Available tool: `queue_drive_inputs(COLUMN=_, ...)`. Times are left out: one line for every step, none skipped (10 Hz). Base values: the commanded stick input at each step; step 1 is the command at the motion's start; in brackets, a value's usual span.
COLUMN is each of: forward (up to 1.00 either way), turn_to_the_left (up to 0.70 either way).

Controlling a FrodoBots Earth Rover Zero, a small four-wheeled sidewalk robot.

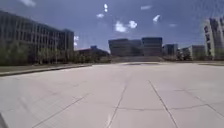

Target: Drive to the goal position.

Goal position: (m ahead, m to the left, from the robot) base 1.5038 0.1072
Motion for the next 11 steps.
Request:
queue_drive_inputs(forward=0.5, turn_to_the_left=0.0)
queue_drive_inputs(forward=0.5, turn_to_the_left=0.0)
queue_drive_inputs(forward=0.5, turn_to_the_left=0.0)
queue_drive_inputs(forward=0.5, turn_to_the_left=0.0)
queue_drive_inputs(forward=0.5, turn_to_the_left=0.0)
queue_drive_inputs(forward=0.5, turn_to_the_left=0.0)
queue_drive_inputs(forward=0.5, turn_to_the_left=0.0)
queue_drive_inputs(forward=0.5, turn_to_the_left=0.0)
queue_drive_inputs(forward=0.5, turn_to_the_left=0.0)
queue_drive_inputs(forward=0.5, turn_to_the_left=0.0)
queue_drive_inputs(forward=0.5, turn_to_the_left=0.0)
